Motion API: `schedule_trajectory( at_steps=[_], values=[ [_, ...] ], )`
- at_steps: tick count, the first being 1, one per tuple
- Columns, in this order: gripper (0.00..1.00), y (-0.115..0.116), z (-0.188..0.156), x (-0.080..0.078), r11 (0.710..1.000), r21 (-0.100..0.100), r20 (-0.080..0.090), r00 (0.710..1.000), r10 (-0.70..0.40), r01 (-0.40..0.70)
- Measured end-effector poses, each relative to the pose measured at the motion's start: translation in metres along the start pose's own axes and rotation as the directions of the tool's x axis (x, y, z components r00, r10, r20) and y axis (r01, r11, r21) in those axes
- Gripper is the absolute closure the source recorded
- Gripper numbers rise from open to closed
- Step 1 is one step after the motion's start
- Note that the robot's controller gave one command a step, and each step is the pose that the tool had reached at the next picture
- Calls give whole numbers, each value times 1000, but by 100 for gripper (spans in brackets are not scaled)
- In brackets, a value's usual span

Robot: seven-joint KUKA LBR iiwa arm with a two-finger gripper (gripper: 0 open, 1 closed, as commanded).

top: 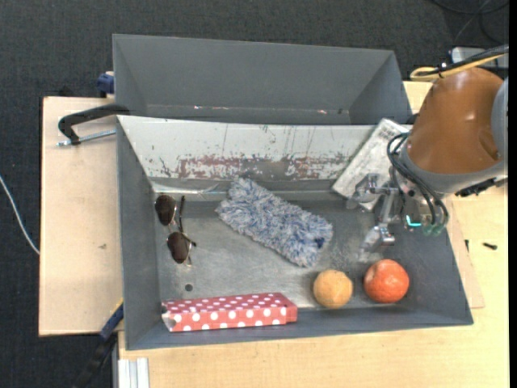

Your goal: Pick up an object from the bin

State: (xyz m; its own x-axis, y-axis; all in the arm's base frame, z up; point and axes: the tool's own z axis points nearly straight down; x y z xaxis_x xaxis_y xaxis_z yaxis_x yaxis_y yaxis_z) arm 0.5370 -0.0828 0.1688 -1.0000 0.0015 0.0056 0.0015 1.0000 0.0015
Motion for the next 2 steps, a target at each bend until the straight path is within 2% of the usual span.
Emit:
schedule_trajectory(
  at_steps=[1,2],
  values=[
    [0,4,1,-5,1000,3,12,1000,-7,6],
    [0,74,69,-26,994,2,10,994,-108,108]
  ],
)
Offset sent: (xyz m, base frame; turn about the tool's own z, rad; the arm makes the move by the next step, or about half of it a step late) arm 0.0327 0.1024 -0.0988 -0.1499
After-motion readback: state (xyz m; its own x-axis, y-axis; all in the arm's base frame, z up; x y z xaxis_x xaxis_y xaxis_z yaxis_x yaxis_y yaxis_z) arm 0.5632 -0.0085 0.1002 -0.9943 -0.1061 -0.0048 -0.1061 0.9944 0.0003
